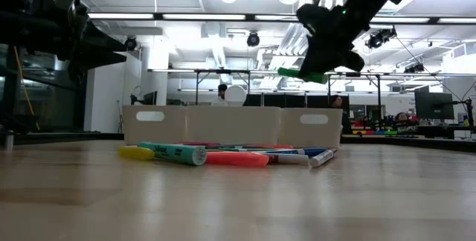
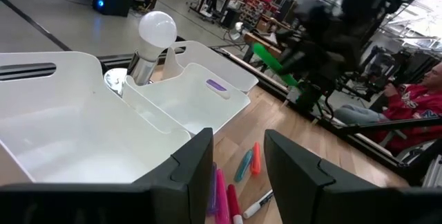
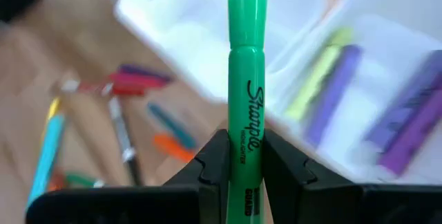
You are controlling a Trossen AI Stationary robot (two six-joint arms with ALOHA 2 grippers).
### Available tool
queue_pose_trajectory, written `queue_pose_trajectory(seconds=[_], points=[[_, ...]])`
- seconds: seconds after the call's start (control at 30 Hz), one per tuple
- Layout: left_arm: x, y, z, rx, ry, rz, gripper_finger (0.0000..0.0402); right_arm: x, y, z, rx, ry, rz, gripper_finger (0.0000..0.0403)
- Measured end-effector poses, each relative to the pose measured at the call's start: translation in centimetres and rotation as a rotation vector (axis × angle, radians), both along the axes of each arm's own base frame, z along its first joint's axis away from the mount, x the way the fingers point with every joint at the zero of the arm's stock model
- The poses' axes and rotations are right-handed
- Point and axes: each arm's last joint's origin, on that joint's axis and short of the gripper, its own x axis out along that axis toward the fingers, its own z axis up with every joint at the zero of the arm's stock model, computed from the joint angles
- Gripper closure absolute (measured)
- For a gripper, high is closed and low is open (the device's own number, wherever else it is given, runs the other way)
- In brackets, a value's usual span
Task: Pick & Place Markers
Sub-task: Put the green highlighter pen into the right white bin
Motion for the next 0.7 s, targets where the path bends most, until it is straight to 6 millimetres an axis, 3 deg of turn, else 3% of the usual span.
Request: queue_pose_trajectory(seconds=[0.3,0.7], points=[[0.0,0.0,0.0,0.0,0.0,0.0,0.0273,-1.4,-4.9,-0.5,0.05,-0.019,-0.298,0.0347],[0.0,0.0,0.0,0.0,0.001,0.0,0.0273,0.3,-8.6,-5.2,0.242,-0.027,-0.444,0.0347]])
